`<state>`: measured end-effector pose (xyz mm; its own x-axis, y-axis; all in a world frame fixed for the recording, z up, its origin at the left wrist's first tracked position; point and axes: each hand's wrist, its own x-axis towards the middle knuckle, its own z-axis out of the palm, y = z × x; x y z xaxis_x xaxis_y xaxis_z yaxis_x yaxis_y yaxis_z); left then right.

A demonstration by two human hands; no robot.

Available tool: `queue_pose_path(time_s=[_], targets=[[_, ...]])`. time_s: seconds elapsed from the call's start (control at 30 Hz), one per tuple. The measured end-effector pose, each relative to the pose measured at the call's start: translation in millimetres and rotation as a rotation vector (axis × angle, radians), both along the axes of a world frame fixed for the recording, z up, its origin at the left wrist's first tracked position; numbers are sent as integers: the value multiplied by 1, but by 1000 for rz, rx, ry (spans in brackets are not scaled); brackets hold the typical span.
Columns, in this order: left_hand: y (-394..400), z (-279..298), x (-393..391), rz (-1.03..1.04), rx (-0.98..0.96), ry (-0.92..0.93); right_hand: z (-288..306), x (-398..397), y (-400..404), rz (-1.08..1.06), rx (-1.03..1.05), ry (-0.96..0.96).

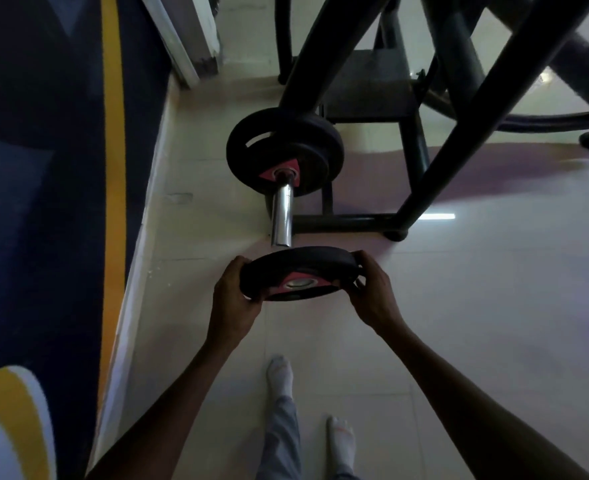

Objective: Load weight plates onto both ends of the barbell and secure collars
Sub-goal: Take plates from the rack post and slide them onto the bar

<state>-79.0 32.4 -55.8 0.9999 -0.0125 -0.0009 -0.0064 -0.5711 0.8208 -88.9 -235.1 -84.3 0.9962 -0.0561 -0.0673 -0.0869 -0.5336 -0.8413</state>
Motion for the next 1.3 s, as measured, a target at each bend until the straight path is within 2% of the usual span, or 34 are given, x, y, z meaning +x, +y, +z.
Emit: queue_pose_path(time_s=[0.2,0.4,0.6,0.77,1.07,1.3], targets=[[-55,76,-63,34,-184,-70,89,-64,-42,-85,156,-91],[-105,149,-107,-55,-235,-165,171,-131,-82,-211,250,-255],[-151,224,-152,-133,-263,-343,244,-204,-120,-316,295,-483],[-195,286,-183,-215,-330,-377,300,-249,-157,-380,255,-637],[-281,365,-182,-317,-402,-486,374,-259,-235,-416,143,-872],[-367,419,-129,-322,-431,-584,426,-198,-319,-404,160,-997]])
